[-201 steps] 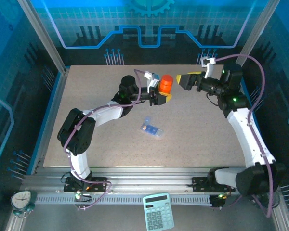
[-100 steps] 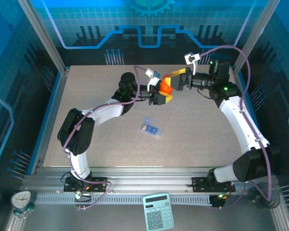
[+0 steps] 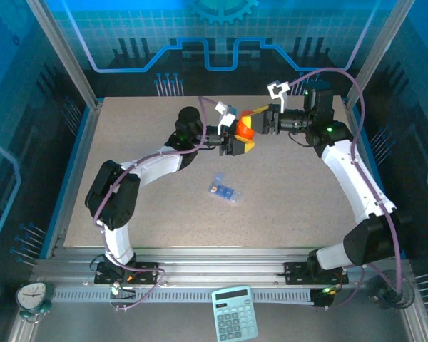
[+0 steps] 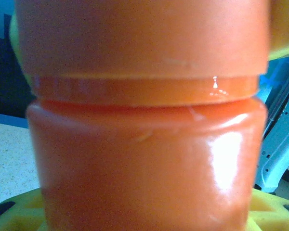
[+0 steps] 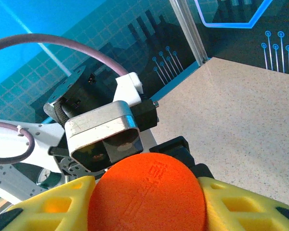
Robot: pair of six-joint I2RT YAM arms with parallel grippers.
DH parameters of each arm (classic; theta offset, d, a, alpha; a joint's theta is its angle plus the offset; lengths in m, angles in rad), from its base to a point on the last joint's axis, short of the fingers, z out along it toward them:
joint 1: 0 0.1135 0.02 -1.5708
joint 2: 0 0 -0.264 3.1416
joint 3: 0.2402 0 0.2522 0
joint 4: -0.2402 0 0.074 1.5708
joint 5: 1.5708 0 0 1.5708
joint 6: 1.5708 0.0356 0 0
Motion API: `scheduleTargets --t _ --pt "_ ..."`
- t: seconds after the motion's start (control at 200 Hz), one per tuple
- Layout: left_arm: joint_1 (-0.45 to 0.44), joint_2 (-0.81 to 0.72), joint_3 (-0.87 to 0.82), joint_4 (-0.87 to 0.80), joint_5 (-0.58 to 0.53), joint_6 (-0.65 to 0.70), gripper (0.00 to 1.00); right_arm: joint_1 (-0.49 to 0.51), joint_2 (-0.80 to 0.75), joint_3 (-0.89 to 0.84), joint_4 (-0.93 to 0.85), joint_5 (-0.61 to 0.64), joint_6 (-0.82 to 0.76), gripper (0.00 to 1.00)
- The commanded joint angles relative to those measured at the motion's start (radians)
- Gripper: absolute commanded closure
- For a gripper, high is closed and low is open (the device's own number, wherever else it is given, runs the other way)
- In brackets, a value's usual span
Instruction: Sort the pills into containers
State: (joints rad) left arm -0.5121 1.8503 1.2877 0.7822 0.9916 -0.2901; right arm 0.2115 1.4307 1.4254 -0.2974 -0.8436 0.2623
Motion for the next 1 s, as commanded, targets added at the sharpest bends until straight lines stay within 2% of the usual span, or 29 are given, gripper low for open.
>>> scheduleTargets --t 0.0,0.095,0.245,0.31,0.375,0.565,0.69,0.75,0.815,0.861,0.926,0.991 --pt "-0.001 -0.012 0.035 0.029 -0.018 0.034 0.93 0.029 -0.030 -0.042 -0.023 0.103 0.037 0.60" --pt "-0.016 -0.040 0.013 -0.010 -0.109 0.109 0.93 0.055 -0.060 -0.107 0.006 0.261 0.104 0.60" --pt "-0.065 -0.094 -0.044 -0.041 -0.341 0.260 0.92 0.097 -0.117 -0.243 0.115 0.476 0.234 0.60" --pt "-0.083 -0.106 -0.064 -0.026 -0.418 0.294 0.92 0.120 -0.128 -0.283 0.148 0.538 0.261 0.60" --pt "-0.092 -0.106 -0.072 -0.002 -0.438 0.294 0.92 0.134 -0.134 -0.306 0.165 0.574 0.274 0.60" --pt "-0.094 -0.093 -0.072 0.023 -0.426 0.261 0.92 0.131 -0.141 -0.309 0.166 0.581 0.273 0.58" --pt "-0.093 -0.088 -0.069 0.020 -0.423 0.254 0.92 0.095 -0.148 -0.284 0.151 0.546 0.274 0.54" --pt "-0.088 -0.087 -0.066 0.016 -0.420 0.250 0.92 0.064 -0.155 -0.269 0.143 0.511 0.284 0.46" --pt "-0.081 -0.085 -0.062 0.016 -0.412 0.239 0.92 0.023 -0.167 -0.258 0.147 0.450 0.296 0.28" --pt "-0.073 -0.081 -0.058 0.017 -0.406 0.227 0.92 -0.005 -0.175 -0.251 0.152 0.404 0.305 0.19" --pt "-0.058 -0.073 -0.053 0.023 -0.389 0.205 0.92 -0.040 -0.193 -0.250 0.172 0.333 0.310 0.12" --pt "-0.046 -0.068 -0.055 0.040 -0.376 0.186 0.92 -0.069 -0.210 -0.257 0.207 0.253 0.307 0.10"
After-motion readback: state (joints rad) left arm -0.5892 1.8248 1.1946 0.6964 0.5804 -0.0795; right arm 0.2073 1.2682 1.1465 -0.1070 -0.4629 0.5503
